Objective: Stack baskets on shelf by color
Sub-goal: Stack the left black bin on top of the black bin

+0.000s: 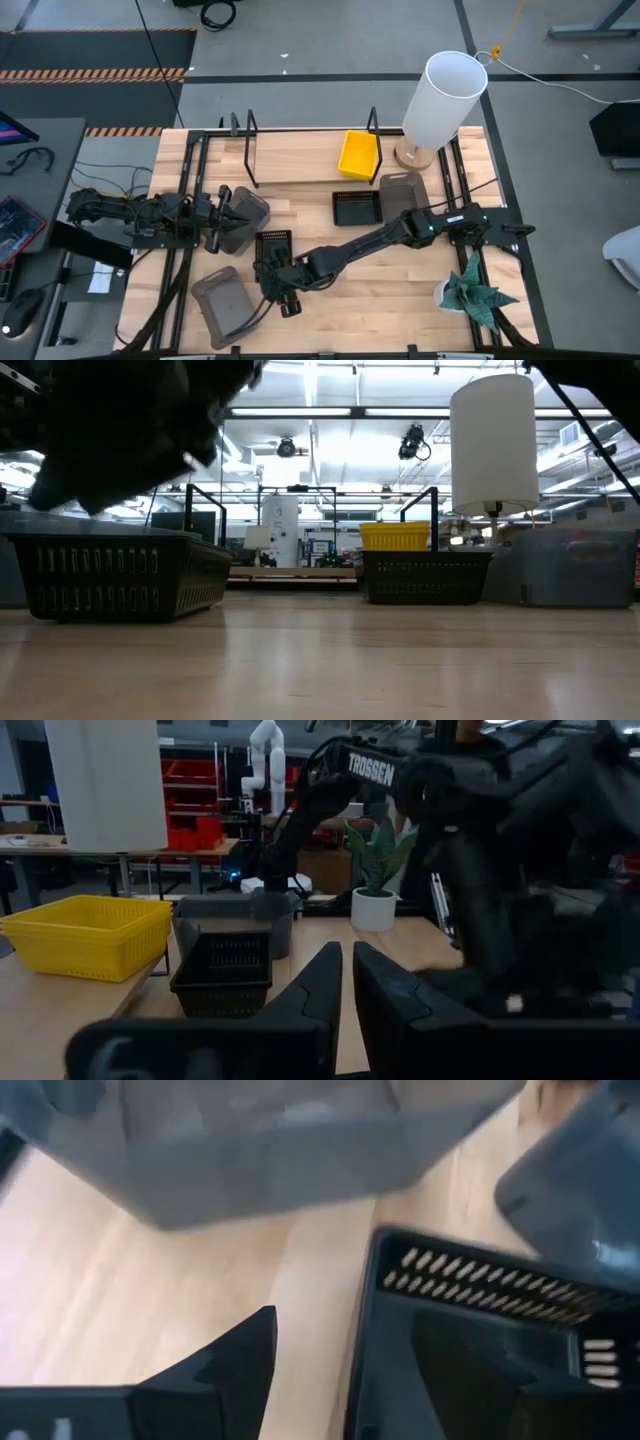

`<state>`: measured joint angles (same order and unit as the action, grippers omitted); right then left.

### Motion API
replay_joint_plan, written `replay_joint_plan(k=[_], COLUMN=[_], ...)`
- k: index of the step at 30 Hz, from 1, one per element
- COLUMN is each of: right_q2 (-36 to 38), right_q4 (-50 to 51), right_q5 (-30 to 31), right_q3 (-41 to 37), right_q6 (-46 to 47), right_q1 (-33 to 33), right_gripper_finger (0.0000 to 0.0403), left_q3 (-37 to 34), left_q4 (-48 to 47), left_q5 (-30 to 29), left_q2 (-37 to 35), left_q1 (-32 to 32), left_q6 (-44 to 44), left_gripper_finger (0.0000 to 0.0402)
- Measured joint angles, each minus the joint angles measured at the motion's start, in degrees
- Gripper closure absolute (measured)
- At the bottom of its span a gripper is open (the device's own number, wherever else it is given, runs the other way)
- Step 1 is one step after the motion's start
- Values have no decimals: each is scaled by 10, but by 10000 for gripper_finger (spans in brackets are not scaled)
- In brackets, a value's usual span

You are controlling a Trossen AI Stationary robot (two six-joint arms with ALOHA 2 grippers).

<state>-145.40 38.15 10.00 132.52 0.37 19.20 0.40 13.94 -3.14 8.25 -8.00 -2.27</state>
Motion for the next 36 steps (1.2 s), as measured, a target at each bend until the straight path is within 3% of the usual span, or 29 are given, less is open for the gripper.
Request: replay_joint_plan(k=[5, 13, 26, 36], right_q2=[-9, -23, -24, 2], right_q4=[-1, 16, 103, 185], right_q5=[14, 17, 0, -6], right_q3=[-2, -2, -3, -3], right_q6=[0, 1, 28, 68], right_q1=[-7, -17, -18, -14], right_gripper_finger=[172, 231, 393, 397], left_q3=[0, 0, 0, 0], left_q4=[0, -1, -1, -1], left_q5=[0, 0, 0, 0], left_q2=[0, 0, 0, 0], left_q1=[0, 0, 0, 0], left_q6=[0, 0, 0, 0], left_gripper_finger=[369, 371, 376, 366])
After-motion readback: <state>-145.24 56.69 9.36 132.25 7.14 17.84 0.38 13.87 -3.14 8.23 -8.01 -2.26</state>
